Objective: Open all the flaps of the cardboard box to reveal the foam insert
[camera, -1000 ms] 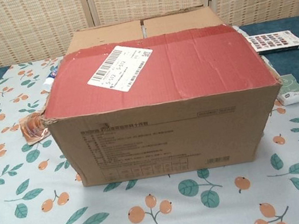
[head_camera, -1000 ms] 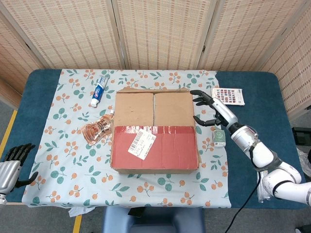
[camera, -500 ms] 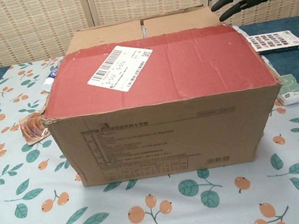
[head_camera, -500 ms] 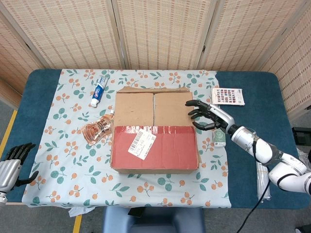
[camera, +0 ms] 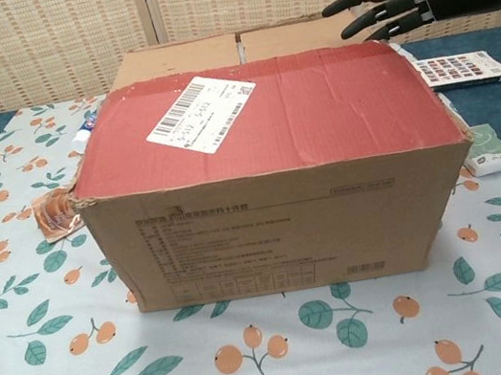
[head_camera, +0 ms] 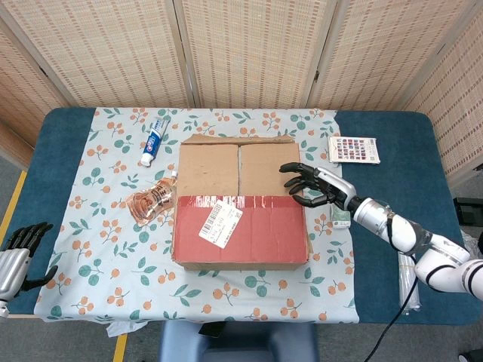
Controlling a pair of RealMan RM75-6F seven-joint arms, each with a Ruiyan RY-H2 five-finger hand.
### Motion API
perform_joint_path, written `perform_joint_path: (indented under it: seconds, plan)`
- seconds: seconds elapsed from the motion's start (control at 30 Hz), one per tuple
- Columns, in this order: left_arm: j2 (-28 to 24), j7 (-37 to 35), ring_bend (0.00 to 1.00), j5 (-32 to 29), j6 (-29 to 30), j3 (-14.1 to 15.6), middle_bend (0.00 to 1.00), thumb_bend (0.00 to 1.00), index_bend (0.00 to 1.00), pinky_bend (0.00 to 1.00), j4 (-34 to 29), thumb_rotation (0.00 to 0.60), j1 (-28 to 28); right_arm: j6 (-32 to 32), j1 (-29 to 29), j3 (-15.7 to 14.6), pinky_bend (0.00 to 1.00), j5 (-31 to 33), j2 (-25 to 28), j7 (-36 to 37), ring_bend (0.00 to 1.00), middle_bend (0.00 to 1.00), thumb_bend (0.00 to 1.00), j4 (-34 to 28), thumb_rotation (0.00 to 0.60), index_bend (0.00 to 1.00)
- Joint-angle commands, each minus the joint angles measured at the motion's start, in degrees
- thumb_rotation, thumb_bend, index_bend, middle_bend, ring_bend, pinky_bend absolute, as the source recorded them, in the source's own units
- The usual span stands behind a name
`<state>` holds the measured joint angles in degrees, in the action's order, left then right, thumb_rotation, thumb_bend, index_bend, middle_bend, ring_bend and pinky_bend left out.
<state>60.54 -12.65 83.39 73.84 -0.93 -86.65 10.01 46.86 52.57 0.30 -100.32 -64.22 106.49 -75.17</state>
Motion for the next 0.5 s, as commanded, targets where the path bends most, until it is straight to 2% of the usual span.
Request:
perform_joint_path:
  seconds: [0.03, 0.23, 0.5]
  plan:
    - [-0.02, 0.00, 0.07, 0.04, 0.08, 0.04, 0.11, 0.40, 0.10, 0.00, -0.01, 0.600, -0.04, 0.63, 0.66, -0.98, 0.27, -0.23, -0.43, 0.82, 0.25, 0.15, 0.44, 0.41, 0.600, 0.15]
    - [-0.08, 0.19, 0.07, -0.02, 0.46, 0.11, 0.11, 0.40, 0.10, 0.00, -0.15, 0.600, -0.30, 2.08, 1.66, -2.90, 0.27, -0.69, -0.49, 2.04, 0.25, 0.15, 0.44, -0.04, 0.600, 0.15]
    - [-0.08, 0.50, 0.07, -0.06, 1.05, 0.15, 0.11, 0.40, 0.10, 0.00, -0.35, 0.600, -0.66, 4.44, 1.75, -4.23, 0.27, -0.12, 0.99, -0.45, 0.25, 0.15, 0.44, -3.12, 0.600, 0.15]
